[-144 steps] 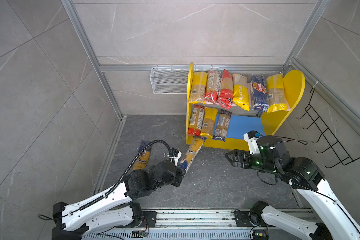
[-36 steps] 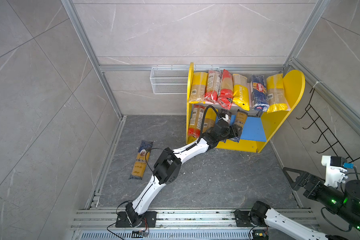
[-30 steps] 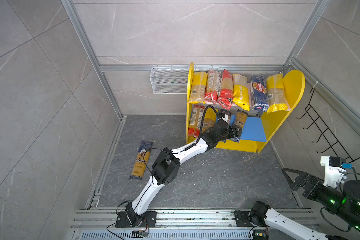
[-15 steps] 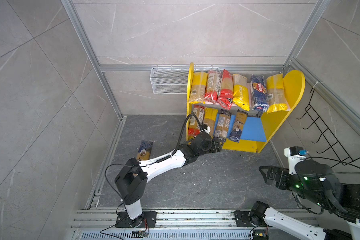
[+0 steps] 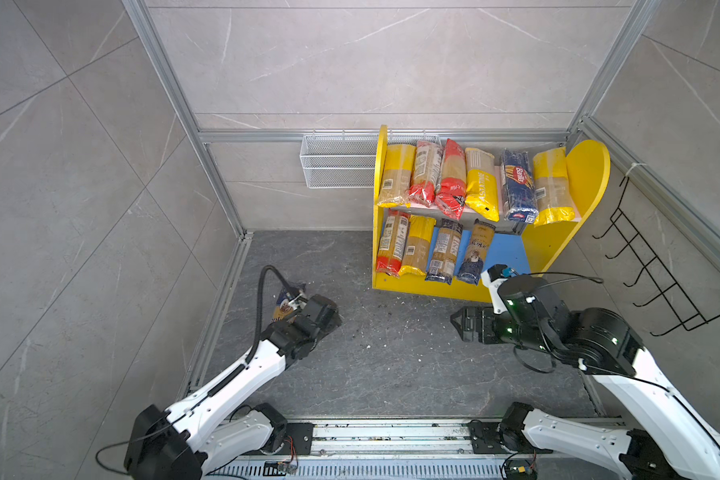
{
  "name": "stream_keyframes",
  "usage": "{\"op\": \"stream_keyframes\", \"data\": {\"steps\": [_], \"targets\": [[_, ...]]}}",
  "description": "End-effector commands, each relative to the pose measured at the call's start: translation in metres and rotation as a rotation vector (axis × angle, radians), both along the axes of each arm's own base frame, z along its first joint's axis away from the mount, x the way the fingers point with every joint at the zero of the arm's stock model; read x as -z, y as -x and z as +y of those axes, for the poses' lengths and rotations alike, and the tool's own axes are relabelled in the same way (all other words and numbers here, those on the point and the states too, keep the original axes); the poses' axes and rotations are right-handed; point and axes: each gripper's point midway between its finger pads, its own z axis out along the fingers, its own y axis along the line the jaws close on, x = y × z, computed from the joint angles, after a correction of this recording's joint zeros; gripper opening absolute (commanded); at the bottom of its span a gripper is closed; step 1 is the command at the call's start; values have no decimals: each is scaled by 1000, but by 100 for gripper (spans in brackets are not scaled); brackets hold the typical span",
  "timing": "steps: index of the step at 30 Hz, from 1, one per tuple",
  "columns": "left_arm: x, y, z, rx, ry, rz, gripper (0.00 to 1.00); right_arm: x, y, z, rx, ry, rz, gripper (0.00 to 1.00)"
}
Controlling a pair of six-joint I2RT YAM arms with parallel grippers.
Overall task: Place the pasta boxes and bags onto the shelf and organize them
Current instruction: 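Open the left gripper and pull it back toward the last floor bag, then lower the left gripper onto the wide 'ankara' bag while moving the right gripper forward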
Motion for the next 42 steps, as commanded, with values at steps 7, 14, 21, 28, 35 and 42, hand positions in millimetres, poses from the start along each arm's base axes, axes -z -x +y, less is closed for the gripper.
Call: {"op": "stream_keyframes", "data": {"steps": [7,14,21,28,35,42], "targets": [[48,35,79,-258,-16,262,81,-3,-23,52,-122,-76,-17,100],[54,17,117,-354,-19,308,81,-2,-31,61,-139,-71,-25,100],[61,7,151,-448,-34,328,83,-1,-39,59,-142,-25,-40,100],[76,-9,163,-474,-17,346,83,2,-48,55,-128,-29,-24,100],[88,-26,158,-457,16,364,81,6,-55,42,-96,-51,6,100],[97,-27,138,-416,84,368,69,5,-60,39,-95,-63,10,100]]}}
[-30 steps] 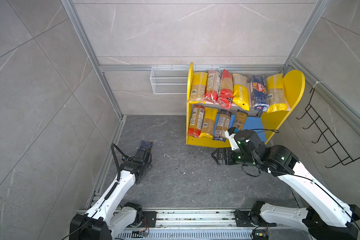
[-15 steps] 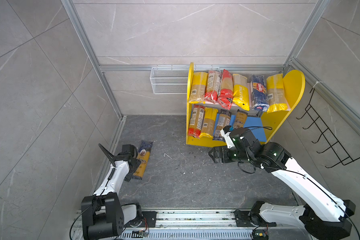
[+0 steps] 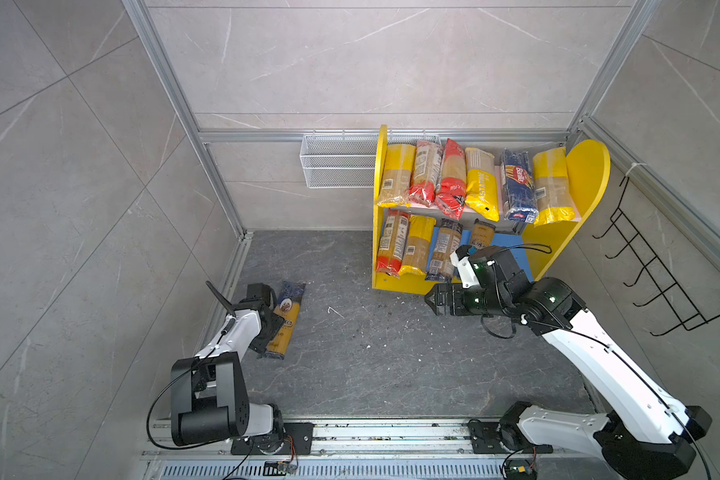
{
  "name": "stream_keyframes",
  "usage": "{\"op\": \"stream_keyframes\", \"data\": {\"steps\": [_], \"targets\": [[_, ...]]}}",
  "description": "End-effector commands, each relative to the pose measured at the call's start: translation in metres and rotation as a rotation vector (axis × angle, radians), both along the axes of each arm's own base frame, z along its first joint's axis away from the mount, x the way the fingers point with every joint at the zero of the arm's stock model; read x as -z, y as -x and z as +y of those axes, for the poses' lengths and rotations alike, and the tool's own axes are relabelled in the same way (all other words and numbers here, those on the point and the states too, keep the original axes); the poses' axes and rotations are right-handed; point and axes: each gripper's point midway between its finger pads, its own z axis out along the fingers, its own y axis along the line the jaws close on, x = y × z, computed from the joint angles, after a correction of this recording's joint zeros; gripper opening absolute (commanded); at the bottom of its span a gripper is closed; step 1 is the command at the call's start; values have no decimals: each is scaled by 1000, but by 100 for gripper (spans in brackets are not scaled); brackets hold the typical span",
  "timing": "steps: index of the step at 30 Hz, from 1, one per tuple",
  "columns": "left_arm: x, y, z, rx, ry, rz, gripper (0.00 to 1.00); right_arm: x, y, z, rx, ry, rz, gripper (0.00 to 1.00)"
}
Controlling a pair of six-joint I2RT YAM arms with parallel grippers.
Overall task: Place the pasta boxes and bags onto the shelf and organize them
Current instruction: 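Lower the left gripper onto the wide 'ankara' bag while moving the right gripper forward, then close the left gripper on the end of the 'ankara' bag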
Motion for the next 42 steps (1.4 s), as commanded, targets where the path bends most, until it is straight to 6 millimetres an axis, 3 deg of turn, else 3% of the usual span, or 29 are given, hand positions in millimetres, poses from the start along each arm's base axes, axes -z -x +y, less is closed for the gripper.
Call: {"op": "stream_keyframes", "data": {"steps": [1,9,14,18,21,26,33,42], "targets": [[-1,-7,-16,42,36,-29,67,-10,-1,4,-31,-24,-23,100],[-2,-15,-71,166,87,-70,62,-9,-4,12,-57,-54,-13,100],[-12,-8,-100,236,82,-86,64,-11,-1,11,-66,-61,-11,100],[-33,2,-96,311,-16,-84,77,-10,5,6,-63,-55,-11,100],[-35,7,-91,363,-60,-57,85,-9,9,3,-63,-55,-8,100],[-26,13,-91,395,-99,-57,91,-12,15,2,-72,-66,-7,100],[-16,11,-106,433,-198,-115,96,-19,25,-6,-73,-65,-15,100],[5,13,-99,402,-323,-132,100,-25,47,-28,-33,-57,-24,100]]}}
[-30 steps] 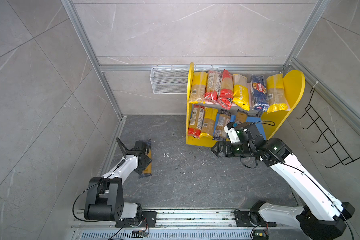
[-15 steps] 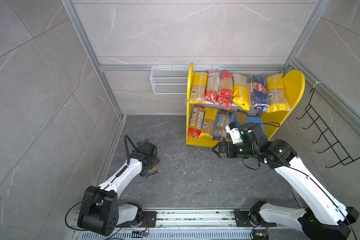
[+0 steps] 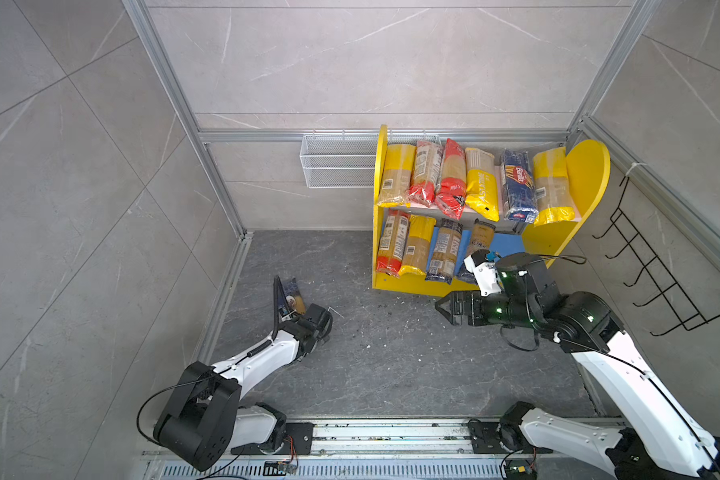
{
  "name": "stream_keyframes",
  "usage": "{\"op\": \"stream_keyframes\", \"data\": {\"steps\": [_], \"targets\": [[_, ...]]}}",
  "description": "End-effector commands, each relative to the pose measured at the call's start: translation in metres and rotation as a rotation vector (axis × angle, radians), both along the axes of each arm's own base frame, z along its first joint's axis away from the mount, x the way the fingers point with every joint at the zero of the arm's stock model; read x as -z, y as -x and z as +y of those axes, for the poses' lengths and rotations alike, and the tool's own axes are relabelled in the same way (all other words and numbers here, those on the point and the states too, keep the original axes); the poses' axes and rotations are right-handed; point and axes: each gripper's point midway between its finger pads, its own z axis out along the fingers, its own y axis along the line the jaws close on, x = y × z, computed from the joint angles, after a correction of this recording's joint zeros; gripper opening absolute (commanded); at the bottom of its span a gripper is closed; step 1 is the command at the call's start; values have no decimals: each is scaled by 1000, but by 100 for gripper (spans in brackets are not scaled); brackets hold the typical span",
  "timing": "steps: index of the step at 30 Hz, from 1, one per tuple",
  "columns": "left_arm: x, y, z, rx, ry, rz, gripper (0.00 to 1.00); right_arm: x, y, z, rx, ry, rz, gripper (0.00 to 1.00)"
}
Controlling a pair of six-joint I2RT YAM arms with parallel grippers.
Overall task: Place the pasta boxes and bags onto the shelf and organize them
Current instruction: 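Close the left gripper on the end of the 'ankara' bag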
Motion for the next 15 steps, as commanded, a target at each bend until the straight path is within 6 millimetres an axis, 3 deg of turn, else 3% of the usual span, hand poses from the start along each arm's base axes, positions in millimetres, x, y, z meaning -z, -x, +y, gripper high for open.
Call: {"op": "stream_keyframes", "data": {"steps": [1,15], "targets": [[-3,-13,6,-49,-56,-74,99,2,12,-15,25,31,11,100],[37,2,9,-87,-113,30,91,-8,27,-34,60,48,4,100]]}}
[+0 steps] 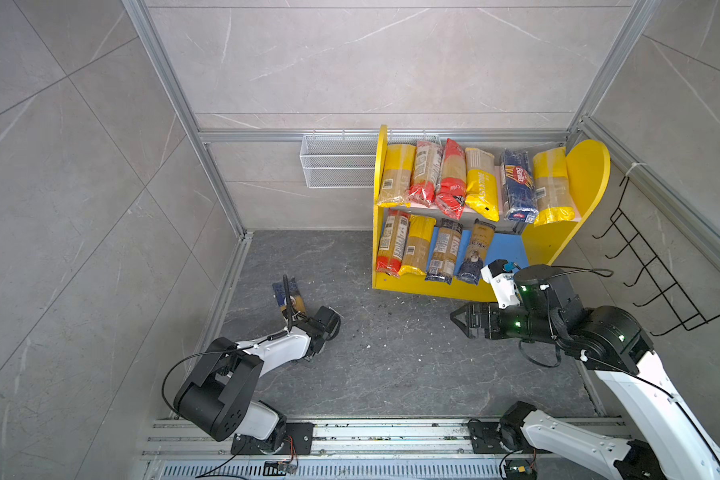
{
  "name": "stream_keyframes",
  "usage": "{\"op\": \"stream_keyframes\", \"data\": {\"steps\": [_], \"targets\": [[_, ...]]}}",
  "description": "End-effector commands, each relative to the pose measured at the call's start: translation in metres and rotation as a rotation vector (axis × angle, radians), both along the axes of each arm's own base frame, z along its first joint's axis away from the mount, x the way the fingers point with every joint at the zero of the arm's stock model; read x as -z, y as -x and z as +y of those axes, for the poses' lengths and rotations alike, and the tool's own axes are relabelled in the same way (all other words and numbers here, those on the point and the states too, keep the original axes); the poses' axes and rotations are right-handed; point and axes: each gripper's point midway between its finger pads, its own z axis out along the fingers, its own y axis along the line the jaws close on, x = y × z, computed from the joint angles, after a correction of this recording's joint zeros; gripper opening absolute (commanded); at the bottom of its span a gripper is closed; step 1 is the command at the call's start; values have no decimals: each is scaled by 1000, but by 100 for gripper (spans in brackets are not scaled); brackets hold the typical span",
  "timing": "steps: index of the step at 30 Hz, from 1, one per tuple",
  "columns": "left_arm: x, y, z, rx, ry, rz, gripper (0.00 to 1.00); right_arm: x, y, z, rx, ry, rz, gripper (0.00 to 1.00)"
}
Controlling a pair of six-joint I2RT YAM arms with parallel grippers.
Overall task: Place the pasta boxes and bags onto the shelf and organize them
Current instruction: 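Close the left gripper on the end of the 'ankara' bag, then carry the bag upright to the lower shelf while drawing the right gripper back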
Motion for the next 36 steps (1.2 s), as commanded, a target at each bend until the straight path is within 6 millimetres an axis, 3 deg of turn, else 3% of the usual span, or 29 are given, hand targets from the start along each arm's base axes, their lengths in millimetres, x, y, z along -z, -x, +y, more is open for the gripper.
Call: {"op": "stream_keyframes", "data": {"steps": [1,4,10,11,13,19,26,36], "targets": [[16,14,8,-14,-55,65,90,-9,2,-7,23,7,-12,100],[20,12,7,-6,-76,82,80,-11,2,-7,20,9,-8,100],[31,13,-1,32,-71,132,29,-16,1,-6,22,4,-10,100],[32,14,-1,37,-71,137,12,-16,1,-6,21,3,-9,100],[31,17,-1,40,-71,138,1,-18,1,-6,26,-1,-12,100],[16,12,-12,142,-65,102,0,-19,2,-5,31,-23,-12,100],[-38,7,-45,316,-47,-67,0,-18,4,-1,24,-56,-4,100],[-103,31,-65,427,23,-226,0,-7,16,-4,35,-90,17,100]]}}
